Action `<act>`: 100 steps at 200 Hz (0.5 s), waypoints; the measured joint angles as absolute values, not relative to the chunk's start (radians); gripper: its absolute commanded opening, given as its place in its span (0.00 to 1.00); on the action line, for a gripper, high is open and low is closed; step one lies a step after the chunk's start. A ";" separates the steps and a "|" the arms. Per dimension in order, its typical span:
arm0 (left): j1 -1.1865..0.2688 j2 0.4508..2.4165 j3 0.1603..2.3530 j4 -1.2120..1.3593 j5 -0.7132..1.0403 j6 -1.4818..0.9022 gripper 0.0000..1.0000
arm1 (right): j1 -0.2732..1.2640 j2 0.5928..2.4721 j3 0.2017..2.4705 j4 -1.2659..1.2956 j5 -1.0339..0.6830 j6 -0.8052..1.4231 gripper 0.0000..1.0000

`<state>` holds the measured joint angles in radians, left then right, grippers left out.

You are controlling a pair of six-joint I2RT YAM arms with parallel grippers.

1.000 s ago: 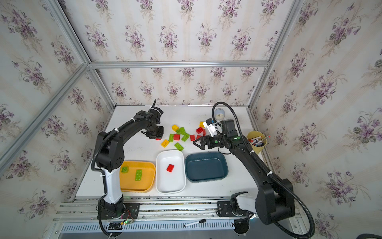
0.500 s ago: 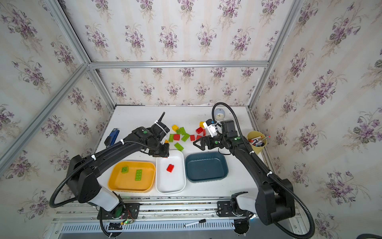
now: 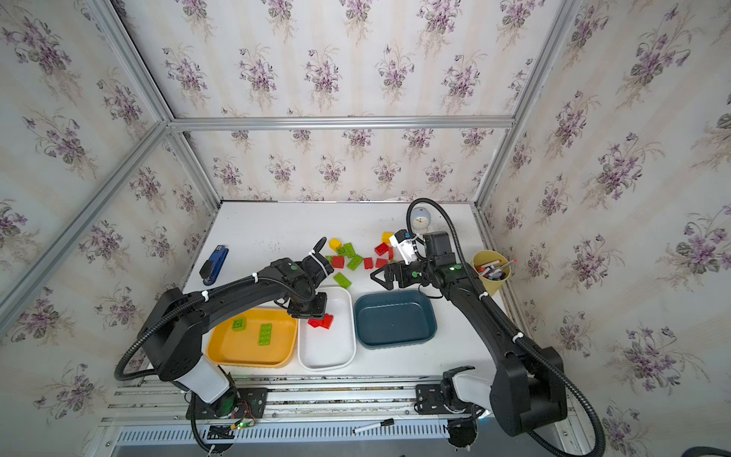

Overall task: Sort the legos into containers by color
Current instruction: 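Carry the second red brick with the left gripper into the white tray, then reach the left gripper to a yellow 2x2 brick and grasp it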

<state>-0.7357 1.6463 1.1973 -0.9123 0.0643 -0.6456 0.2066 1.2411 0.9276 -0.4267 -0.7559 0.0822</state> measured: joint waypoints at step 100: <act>-0.593 1.808 1.628 -1.058 -0.017 -0.450 0.62 | 0.207 1.246 0.942 -0.432 -0.751 0.079 1.00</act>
<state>-0.5926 1.8080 1.6283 -1.0584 -0.0166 -0.4500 0.2066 1.2461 0.9424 -0.4320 -0.7513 0.0788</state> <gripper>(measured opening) 0.617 0.998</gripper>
